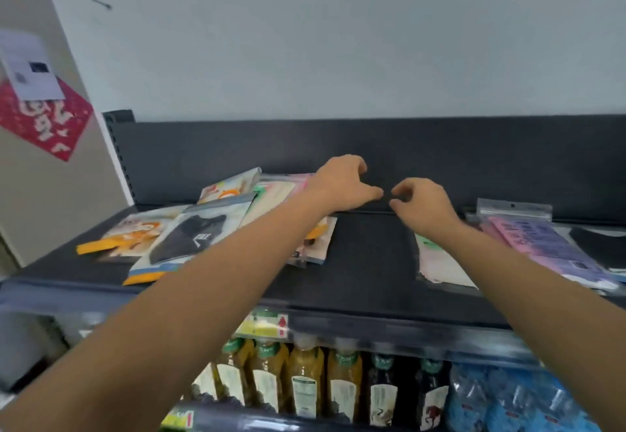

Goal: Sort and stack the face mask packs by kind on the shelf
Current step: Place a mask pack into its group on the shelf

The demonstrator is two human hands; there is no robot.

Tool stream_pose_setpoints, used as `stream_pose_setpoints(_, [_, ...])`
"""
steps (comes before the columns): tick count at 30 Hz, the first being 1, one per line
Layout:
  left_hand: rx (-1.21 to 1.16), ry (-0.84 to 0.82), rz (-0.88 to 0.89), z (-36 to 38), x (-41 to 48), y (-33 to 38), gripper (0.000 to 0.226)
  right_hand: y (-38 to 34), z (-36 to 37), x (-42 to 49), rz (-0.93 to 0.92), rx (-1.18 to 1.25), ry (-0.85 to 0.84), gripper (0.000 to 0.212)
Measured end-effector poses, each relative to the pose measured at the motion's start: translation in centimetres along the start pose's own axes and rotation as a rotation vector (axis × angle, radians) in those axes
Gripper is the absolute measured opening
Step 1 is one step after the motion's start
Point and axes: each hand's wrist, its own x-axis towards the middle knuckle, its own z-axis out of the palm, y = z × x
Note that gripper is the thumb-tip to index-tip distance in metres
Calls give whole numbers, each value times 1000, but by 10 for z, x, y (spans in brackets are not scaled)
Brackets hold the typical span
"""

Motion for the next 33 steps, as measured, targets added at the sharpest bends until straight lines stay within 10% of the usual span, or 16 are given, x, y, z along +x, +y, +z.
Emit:
stream_pose_setpoints(9, [285,5,-339,-116,-68,-177,45,-170,95,-19,-36,2,-226,27])
stream_pose_setpoints(16, [-36,-204,-607,-113,-105,-274,76,-239,153,-31,203,-214,-487,43])
stream_pose_setpoints(24, [-306,-164,-565,-102,-92,-287,70,-237,171,-25,302,257,-266,10])
stream_pose_setpoints(33, [-397,-95,-389,-87,-61,-224,97,-181,90,-28,402,538,-26,24])
